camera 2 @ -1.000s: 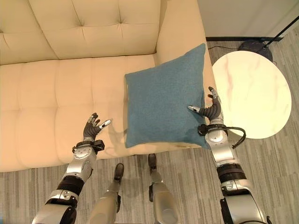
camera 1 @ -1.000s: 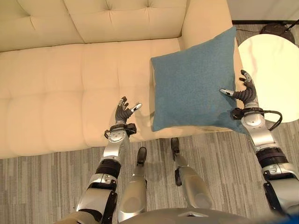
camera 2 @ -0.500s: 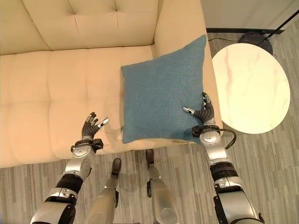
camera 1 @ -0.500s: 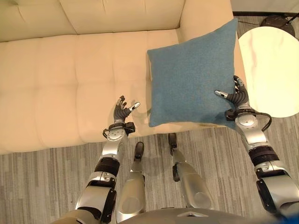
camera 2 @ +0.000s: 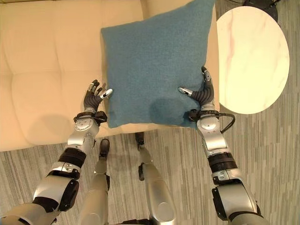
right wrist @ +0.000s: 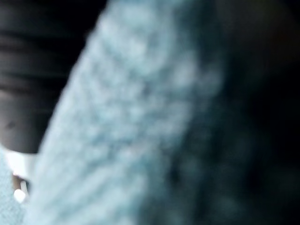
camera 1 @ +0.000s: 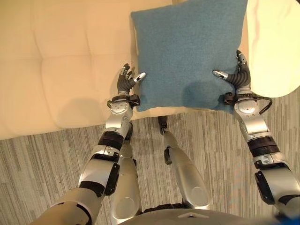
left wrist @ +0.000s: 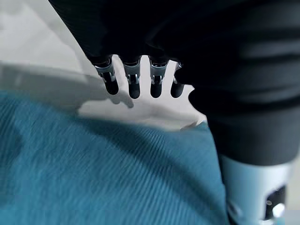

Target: Pick up all the scattered cushions and arrange them neatly on the sofa.

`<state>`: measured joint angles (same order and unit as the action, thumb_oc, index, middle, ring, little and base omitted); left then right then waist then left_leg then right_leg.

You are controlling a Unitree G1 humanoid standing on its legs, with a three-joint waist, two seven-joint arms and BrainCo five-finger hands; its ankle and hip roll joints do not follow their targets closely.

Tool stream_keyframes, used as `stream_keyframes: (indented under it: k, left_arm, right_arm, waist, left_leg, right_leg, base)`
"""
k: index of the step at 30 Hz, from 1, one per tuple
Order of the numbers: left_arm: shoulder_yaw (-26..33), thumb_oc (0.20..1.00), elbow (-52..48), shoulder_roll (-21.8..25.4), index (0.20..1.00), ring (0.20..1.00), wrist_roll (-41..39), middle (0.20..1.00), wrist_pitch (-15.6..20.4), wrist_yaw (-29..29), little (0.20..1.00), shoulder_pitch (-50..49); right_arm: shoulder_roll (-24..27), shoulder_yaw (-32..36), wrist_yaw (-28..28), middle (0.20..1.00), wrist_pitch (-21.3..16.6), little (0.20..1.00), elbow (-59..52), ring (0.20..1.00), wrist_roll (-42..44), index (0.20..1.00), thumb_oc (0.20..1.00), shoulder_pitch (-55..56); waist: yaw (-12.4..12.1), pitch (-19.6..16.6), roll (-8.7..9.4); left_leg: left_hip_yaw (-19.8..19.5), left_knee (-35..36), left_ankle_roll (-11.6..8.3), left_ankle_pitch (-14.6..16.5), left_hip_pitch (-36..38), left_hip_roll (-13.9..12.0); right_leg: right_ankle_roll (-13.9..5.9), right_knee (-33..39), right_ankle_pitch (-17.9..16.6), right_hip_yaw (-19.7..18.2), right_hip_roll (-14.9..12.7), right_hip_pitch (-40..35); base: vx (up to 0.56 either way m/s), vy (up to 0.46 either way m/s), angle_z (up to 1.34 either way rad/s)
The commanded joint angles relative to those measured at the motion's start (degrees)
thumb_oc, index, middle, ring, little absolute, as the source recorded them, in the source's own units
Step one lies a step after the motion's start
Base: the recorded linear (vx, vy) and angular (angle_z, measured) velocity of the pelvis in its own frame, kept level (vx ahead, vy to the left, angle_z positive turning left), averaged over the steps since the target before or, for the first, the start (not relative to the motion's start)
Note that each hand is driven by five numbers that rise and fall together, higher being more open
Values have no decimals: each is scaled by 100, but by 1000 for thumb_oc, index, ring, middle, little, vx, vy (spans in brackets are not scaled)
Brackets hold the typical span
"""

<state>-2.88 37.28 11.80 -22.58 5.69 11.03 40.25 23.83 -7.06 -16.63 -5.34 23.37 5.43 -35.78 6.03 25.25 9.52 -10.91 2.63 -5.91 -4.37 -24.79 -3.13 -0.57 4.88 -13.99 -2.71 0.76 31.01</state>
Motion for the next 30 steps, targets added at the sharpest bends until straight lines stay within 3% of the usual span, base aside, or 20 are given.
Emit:
stream_keyframes:
  k: [1, 5, 10, 11, 12, 15, 20, 30]
  left_arm:
    - [-75, 1000, -7, 198, 1000, 1000, -18, 1000, 270, -74, 1000, 501]
    - [-123, 1000, 84, 173, 1000, 1000, 23, 1000, 250, -26, 1000, 712]
    - [-270, 1000, 51, -306, 1000, 1000, -196, 1000, 254, -4, 1000, 898]
    - [-280, 799, 29, -421, 799, 799, -274, 799, 268, -4, 799, 893]
    - [-319, 200, -81, -619, 200, 200, -407, 200, 294, -16, 200, 848]
    - [-356, 200, -461, -958, 200, 200, -696, 200, 408, -12, 200, 741]
    - [-393, 200, -970, -1018, 200, 200, -743, 200, 448, -3, 200, 470]
    - [-111, 200, -1966, -1228, 200, 200, -878, 200, 376, -191, 200, -1034]
  right_arm:
    - [-264, -261, -13, 1000, -132, 1000, -190, 1000, -1, 1000, 1000, -215]
    - [-399, -356, -47, 1000, -159, 1000, -343, 1000, 36, 1000, 1000, -337]
    - [-808, -637, -104, 1000, -256, 1000, -644, 1000, 137, 1000, 1000, -507]
    - [-876, -718, -91, 520, -269, 520, -689, 520, 152, 520, 520, -541]
    - [-963, -837, -77, 200, -299, 200, -736, 200, 152, 200, 200, -596]
    - [-1036, -986, -76, 200, -357, 200, -802, 200, 82, 200, 200, -649]
    - [-1043, -796, -68, 200, -413, 200, -935, 200, 77, 200, 200, -348]
    - [-1228, -67, 347, 200, -419, 200, -1282, 200, 255, 200, 200, 1207]
  waist:
    - [-145, 99, -91]
    - [-98, 200, -57]
    - [-67, 377, -30]
    - [-71, 389, -37]
    - [-77, 404, -51]
    - [-108, 383, -107]
    - [-161, 256, -235]
    - [-378, -544, -442]
  left_leg:
    - [-60, 237, 282, -52, 145, 75]
    - [-46, 237, 258, -95, 101, 39]
    - [-33, 237, 219, -122, 146, -27]
    - [-32, 237, 214, -123, 167, -32]
    - [-31, 237, 205, -121, 202, -39]
    - [-16, 237, 195, -105, 300, -51]
    - [-13, 237, 179, -68, 441, -41]
    - [-51, 237, 215, 103, 836, 70]
  right_leg:
    - [-130, -1113, 432, 303, -123, 349]
    - [-122, -1190, 457, 336, -82, 438]
    - [-85, -1315, 551, 387, 15, 475]
    - [-78, -1328, 572, 397, 27, 466]
    - [-68, -1351, 604, 402, 48, 468]
    - [-52, -1368, 650, 426, 56, 400]
    - [-29, -1346, 713, 451, 29, 206]
    - [-64, -810, 601, 558, -201, -607]
  base:
    - [-2, -80, -13]
    - [1, -73, -8]
    - [10, -95, -4]
    - [18, -84, -3]
    - [20, -73, -3]
    - [14, -68, -4]
    - [15, -49, 3]
    - [27, 0, 16]
